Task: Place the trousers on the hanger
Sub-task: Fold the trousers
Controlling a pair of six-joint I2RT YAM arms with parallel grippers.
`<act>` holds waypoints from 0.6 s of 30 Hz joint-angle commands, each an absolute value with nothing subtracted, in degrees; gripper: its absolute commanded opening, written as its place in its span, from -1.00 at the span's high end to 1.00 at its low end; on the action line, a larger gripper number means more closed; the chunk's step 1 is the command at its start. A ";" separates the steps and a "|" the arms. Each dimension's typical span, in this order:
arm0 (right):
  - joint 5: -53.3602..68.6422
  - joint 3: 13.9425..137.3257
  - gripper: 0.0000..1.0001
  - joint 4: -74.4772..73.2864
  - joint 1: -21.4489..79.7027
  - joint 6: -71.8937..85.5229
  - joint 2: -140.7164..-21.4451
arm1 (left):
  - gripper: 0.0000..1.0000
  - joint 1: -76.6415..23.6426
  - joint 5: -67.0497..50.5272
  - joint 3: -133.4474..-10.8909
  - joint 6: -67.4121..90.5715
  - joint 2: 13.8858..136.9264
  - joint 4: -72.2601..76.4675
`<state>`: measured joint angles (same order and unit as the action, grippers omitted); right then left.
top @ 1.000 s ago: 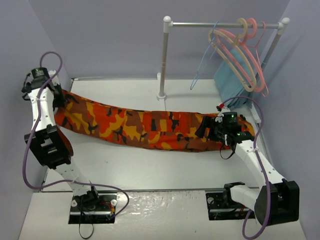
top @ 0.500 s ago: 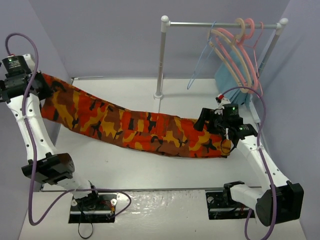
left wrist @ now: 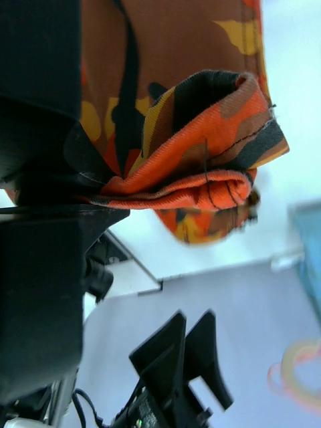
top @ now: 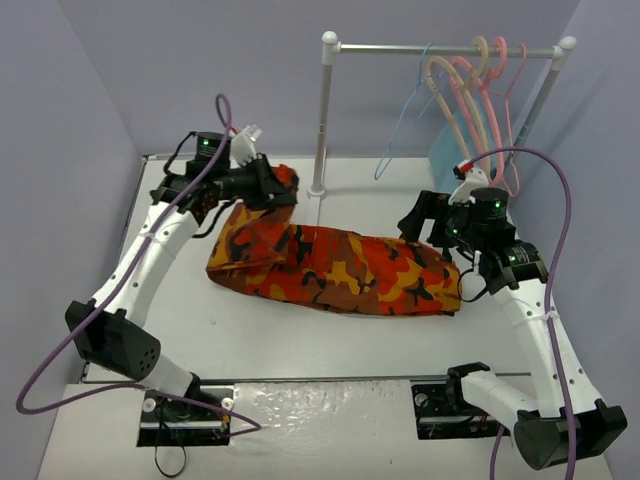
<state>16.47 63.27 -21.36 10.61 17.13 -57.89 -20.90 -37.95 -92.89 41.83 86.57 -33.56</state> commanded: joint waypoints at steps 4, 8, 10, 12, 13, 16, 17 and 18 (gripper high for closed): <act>7.65 74.99 -0.78 -22.76 10.72 15.53 -54.89 | 1.00 -37.61 -38.53 -98.95 55.00 94.01 -9.39; 6.09 78.03 -0.80 -22.68 10.72 15.34 -54.12 | 1.00 -41.94 -37.68 -101.65 55.71 99.68 -7.94; 5.72 79.20 -0.81 -22.64 10.72 14.98 -53.79 | 1.00 -43.73 -37.21 -102.90 56.58 102.92 -6.60; 5.50 79.49 -0.81 -22.62 10.72 14.73 -53.35 | 1.00 -45.28 -35.98 -103.81 57.25 104.57 -5.29; 5.29 79.35 -0.81 -22.66 10.72 14.70 -53.17 | 1.00 -45.86 -35.19 -104.10 57.28 105.29 -4.75; 5.19 78.27 -0.82 -22.77 10.72 15.06 -52.82 | 1.00 -47.13 -33.05 -104.79 58.36 107.20 -2.90; 5.19 77.97 -0.82 -22.81 10.72 15.33 -52.77 | 1.00 -47.30 -32.96 -105.01 59.01 107.73 -2.20; 5.19 77.65 -0.82 -22.85 10.72 15.57 -52.73 | 1.00 -47.48 -32.77 -105.28 59.58 108.20 -1.56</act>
<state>6.64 77.80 -24.97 10.59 15.77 -52.60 -45.96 -34.42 -99.01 55.85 110.14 -11.51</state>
